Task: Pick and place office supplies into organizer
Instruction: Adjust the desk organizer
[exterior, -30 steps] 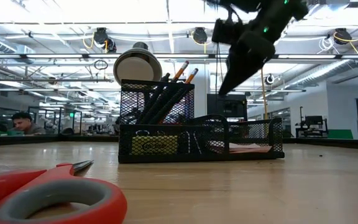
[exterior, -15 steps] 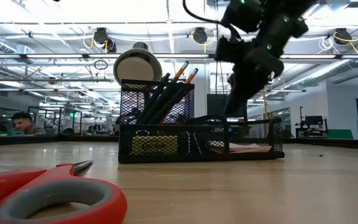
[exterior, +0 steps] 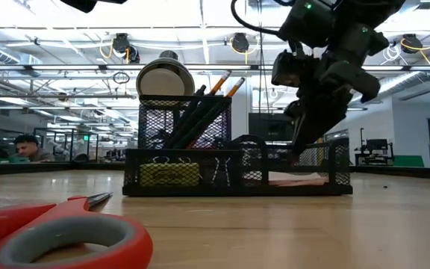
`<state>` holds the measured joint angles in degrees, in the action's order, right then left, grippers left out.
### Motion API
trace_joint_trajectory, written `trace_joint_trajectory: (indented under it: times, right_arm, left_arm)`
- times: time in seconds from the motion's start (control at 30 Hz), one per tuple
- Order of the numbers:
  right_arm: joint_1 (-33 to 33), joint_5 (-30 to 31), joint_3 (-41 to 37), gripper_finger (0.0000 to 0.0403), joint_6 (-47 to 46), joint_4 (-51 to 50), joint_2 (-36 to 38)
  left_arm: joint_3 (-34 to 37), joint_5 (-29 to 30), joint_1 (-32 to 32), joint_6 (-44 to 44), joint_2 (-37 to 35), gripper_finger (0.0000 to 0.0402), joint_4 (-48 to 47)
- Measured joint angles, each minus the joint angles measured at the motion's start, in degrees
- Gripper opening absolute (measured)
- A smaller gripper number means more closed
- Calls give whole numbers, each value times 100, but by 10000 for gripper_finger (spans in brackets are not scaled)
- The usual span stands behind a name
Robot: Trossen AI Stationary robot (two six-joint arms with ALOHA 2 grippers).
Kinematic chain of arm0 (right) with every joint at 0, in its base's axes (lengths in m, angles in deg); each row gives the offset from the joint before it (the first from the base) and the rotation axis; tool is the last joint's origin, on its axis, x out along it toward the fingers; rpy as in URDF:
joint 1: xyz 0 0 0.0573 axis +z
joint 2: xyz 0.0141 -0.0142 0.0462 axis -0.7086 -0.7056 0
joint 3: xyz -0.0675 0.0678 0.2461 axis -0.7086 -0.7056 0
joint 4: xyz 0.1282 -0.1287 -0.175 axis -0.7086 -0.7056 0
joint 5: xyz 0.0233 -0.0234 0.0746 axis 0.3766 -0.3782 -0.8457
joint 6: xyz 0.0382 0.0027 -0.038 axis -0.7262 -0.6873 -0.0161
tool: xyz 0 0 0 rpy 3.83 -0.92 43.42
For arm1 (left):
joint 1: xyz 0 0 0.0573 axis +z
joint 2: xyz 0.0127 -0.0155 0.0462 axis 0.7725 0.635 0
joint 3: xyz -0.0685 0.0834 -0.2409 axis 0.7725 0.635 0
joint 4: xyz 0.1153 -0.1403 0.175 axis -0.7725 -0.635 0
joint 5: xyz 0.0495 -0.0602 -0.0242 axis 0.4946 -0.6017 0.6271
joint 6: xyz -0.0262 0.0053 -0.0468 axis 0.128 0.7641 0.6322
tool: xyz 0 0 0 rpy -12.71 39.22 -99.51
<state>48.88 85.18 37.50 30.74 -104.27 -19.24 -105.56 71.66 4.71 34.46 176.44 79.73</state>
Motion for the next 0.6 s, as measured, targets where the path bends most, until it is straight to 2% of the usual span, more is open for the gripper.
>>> trace_joint_trajectory:
  times: [0.6]
  right_arm:
    - [353,286,0,0,-294,85,7]
  left_arm:
    - [0,-6,0,135,0,31,-42]
